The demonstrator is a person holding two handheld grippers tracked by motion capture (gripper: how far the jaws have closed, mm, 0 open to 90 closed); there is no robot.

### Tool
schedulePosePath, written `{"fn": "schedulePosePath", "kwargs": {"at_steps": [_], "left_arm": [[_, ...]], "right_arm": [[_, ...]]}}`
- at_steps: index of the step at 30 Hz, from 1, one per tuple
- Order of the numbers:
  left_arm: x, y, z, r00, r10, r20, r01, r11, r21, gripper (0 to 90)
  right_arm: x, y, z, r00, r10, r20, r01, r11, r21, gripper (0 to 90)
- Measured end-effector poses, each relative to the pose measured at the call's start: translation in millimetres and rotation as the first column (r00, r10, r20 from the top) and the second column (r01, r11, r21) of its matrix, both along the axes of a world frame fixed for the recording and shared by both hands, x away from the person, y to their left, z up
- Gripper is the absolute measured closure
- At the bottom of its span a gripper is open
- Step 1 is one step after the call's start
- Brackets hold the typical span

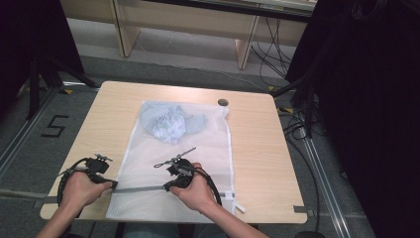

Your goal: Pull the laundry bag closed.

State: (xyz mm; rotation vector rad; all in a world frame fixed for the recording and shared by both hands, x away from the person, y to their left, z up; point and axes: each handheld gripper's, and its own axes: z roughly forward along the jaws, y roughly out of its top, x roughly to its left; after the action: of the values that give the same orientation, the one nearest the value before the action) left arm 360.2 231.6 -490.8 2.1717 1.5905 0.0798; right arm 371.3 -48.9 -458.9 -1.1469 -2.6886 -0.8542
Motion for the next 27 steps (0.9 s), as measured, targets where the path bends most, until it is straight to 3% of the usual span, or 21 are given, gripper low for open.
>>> {"fn": "schedulePosePath", "kwargs": {"at_steps": [11, 27], "left_arm": [[0.0, 0.1, 0.0, 1.0000, -0.001, 0.000, 0.001, 1.0000, -0.001, 90.0], [-0.2, -0.1, -0.1, 1.0000, 0.000, 0.001, 0.000, 1.0000, -0.001, 90.0]], "right_arm": [[-2.5, -3.2, 0.7, 0.9994, -0.024, -0.027, 0.024, 0.9997, 0.000, 87.1], [-2.9, -13.0, 2.2, 0.9992, -0.034, -0.022, 0.034, 0.9994, -0.006, 87.1]]}}
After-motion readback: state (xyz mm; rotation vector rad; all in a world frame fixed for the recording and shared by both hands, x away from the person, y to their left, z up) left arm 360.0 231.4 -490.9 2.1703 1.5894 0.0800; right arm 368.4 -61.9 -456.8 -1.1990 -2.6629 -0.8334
